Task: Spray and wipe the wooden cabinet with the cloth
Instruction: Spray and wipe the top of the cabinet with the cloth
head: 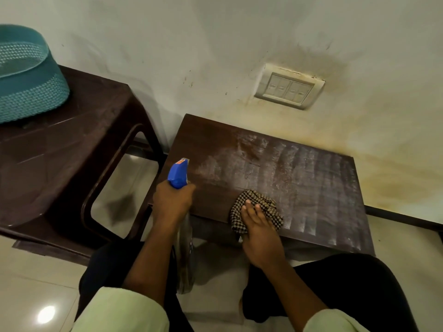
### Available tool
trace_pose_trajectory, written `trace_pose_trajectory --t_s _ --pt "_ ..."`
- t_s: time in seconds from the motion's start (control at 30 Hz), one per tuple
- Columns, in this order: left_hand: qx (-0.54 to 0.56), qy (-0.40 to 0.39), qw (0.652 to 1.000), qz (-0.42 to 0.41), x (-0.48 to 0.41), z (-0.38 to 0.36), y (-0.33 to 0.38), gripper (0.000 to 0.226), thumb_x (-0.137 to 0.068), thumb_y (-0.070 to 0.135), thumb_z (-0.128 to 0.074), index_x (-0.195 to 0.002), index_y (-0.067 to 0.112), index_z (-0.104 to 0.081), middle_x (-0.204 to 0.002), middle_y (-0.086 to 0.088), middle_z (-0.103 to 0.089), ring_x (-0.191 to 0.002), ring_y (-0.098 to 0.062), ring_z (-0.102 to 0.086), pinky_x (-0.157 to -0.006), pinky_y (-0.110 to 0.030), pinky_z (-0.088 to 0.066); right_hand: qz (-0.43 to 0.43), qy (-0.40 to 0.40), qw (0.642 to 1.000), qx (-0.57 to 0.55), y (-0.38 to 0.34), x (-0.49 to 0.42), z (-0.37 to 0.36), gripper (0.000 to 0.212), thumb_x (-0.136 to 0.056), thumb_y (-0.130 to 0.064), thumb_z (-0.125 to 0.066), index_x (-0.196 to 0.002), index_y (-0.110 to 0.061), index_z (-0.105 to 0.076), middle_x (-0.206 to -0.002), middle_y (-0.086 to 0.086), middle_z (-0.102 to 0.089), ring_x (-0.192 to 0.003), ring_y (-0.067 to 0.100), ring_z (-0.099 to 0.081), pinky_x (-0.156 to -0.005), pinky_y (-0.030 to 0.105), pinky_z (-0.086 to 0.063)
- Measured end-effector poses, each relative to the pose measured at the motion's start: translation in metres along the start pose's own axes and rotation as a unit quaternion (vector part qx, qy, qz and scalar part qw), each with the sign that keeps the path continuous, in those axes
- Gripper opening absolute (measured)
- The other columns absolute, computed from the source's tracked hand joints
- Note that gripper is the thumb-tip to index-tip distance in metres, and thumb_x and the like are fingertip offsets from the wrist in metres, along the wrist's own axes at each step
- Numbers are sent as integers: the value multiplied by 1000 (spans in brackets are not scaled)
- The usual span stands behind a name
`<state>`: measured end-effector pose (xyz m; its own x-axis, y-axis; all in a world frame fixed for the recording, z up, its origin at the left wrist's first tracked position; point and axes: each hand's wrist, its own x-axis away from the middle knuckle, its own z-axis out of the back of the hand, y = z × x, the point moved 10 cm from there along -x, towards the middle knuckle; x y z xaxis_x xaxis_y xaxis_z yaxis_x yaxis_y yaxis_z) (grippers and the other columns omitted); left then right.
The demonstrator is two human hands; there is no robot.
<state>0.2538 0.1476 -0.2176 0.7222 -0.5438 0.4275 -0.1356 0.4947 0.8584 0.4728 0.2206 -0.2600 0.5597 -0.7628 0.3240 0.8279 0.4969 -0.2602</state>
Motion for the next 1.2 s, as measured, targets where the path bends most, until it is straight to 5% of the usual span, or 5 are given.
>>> trace_pose_trajectory --t_s 0.17,0.37,0.7,0.9,1.2 --pt "1 2 1000 6 2 -2 -3 9 -84 13 -63 -86 16 -55 -75 -7 -56 -69 -17 -55 -66 -32 -49 -38 5 999 -11 -24 -12 0 69 -92 -22 -44 -153 -19 -12 -161 -4 0 -148 22 3 -118 42 -10" --pt "-3 11 1000 25 -2 -3 -3 8 -82 13 -64 -86 13 -57 -74 -7 -56 -65 -15 -54 -58 -26 -44 84 -32 996 -5 -53 -22 -7 73 -90 -16 -46 -153 -22 -10 -161 -9 4 -148 15 8 -119 39 -3" --pt "-10 -7 1000 26 -10 -6 -1 11 -85 16 -62 -94 10 -59 -82 -12 -60 -74 -22 -59 -70 -36 -51 -56 25 998 -24 9 -19 8 66 -92 -23 -45 -152 -18 -18 -161 -2 -4 -148 24 1 -119 43 -13" --pt "-1 19 999 31 -7 -2 4 8 -84 15 -63 -83 17 -55 -78 -8 -58 -72 -20 -57 -68 -33 -49 61 -12 998 -20 -76 -35 -9 72 -93 -18 -49 -153 -18 -10 -161 -5 6 -148 21 9 -118 42 -2" --pt "10 48 998 46 -19 6 0 11 -82 17 -63 -82 21 -53 -78 -6 -59 -69 -16 -57 -58 -26 -44 123 -67 990 13 -79 -50 -9 71 -91 -22 -45 -153 -22 -11 -161 -9 4 -148 16 9 -119 41 -1"
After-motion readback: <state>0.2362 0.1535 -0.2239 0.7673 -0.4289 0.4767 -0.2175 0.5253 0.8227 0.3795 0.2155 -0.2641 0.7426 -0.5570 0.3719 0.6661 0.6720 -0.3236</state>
